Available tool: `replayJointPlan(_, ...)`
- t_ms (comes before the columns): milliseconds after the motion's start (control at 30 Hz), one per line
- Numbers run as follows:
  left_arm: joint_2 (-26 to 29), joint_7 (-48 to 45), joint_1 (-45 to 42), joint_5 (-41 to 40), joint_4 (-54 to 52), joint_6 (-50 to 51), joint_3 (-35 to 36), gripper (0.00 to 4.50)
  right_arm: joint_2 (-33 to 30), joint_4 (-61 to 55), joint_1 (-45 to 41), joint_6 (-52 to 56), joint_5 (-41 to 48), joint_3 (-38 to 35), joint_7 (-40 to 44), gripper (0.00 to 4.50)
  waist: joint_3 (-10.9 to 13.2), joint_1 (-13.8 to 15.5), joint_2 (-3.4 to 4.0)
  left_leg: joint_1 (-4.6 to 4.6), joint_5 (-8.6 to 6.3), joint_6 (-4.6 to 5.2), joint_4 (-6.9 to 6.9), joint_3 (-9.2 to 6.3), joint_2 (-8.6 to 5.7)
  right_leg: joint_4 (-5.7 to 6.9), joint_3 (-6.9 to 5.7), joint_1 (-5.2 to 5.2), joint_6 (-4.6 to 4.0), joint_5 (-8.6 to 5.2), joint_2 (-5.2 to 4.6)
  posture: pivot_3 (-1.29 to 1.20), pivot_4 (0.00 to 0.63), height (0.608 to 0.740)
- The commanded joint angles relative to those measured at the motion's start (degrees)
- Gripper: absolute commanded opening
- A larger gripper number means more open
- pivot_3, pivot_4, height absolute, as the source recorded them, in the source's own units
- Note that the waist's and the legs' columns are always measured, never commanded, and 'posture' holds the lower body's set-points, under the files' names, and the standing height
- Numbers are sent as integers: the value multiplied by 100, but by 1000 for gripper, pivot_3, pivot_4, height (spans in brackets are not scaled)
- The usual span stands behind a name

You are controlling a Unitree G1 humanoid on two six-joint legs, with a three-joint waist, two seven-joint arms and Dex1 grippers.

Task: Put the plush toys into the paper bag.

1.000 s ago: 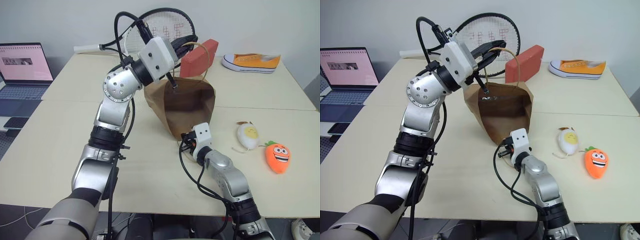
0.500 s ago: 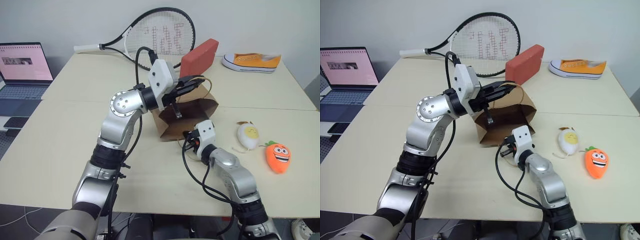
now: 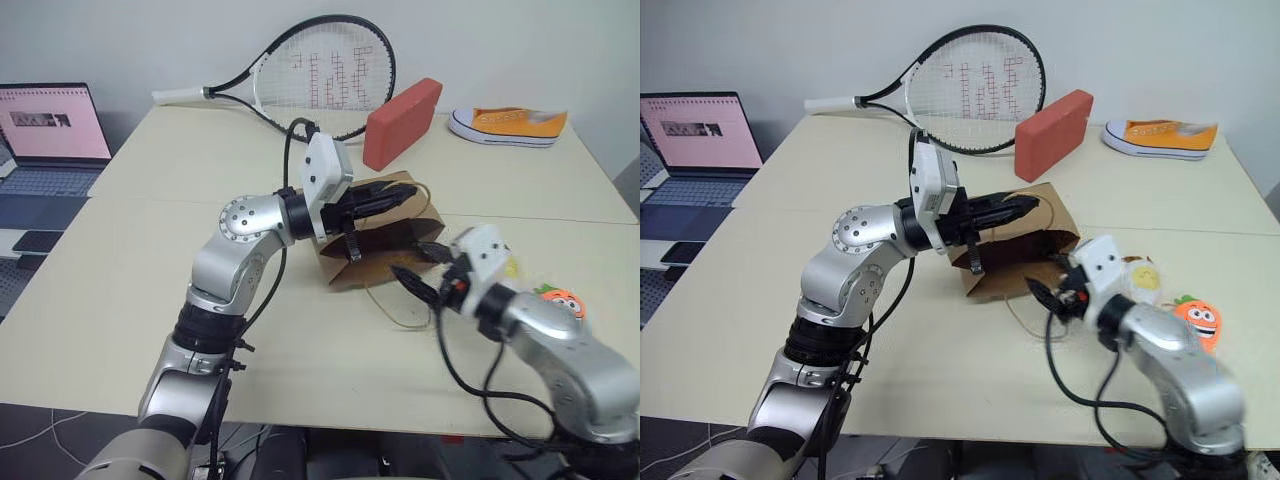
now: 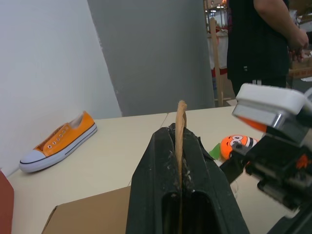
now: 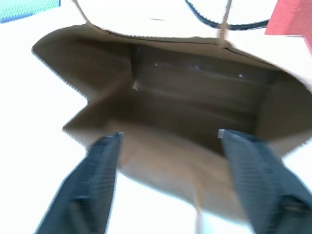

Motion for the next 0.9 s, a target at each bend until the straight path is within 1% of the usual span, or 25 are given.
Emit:
replayJointPlan(33,-126,-30,22,-127,-133,10,-27,0,-622,-169,214,-36,33,-666,225,4457,0,1,-1,0,0,0,0,2,0,0,1,0,0,0,0,0,150,740)
replayJointPlan(67,-164,-20,43,-148,-122,36,-28,0,-823,-80,335,-162,-69,-742,268,4457,0,2,-1,0,0,0,1,2,1,-1,1,1,0,0,0,0,150,740)
replayJointPlan(133,-190,-57,141,-78,-90,-6,-107,0,-1312,176,715,-646,-573,-709,297,4457,-1,3,-1,1,0,0,2,5,0,-1,3,1,0,-1,0,0,150,740)
replayJointPlan(233,-220,-94,266,51,-43,-108,-232,0,-1603,580,1107,-1277,-1169,-482,132,4457,0,-9,-1,2,0,0,1,8,1,-2,4,1,-2,-2,0,0,150,740)
replayJointPlan(267,-239,-83,281,71,-9,-132,-242,0,-1647,676,1184,-1417,-1325,-398,78,4457,0,-13,-1,2,0,0,1,9,1,-2,4,1,-2,-2,0,0,150,740)
replayJointPlan(433,-381,-10,317,275,291,-372,-290,0,-1453,1007,1189,-1455,-1630,-160,-170,4457,0,-10,-1,3,0,0,4,12,1,0,9,1,-1,-2,0,0,150,740)
replayJointPlan(533,-472,44,287,363,489,-495,-255,0,-1364,1290,1062,-1557,-1829,17,-291,4457,0,-5,-1,-2,0,0,6,11,-2,-4,10,1,0,-1,-1,0,150,740)
replayJointPlan(633,-503,61,234,417,674,-594,-202,0,-1457,1656,914,-1826,-2216,283,-383,4457,0,-6,-1,-1,0,0,6,11,-2,-3,10,1,1,0,-1,0,150,740)
replayJointPlan(733,-523,47,184,314,687,-513,-109,0,-1525,2022,733,-2135,-2540,459,-435,3867,0,-13,-1,0,0,0,5,9,-2,-2,9,1,0,-1,0,0,150,740)
replayJointPlan(900,-552,91,167,148,589,-320,1,0,-1613,2429,702,-2531,-2889,569,-371,2067,0,-3,-1,-1,0,0,5,9,-2,-3,9,1,1,0,-1,0,150,740)
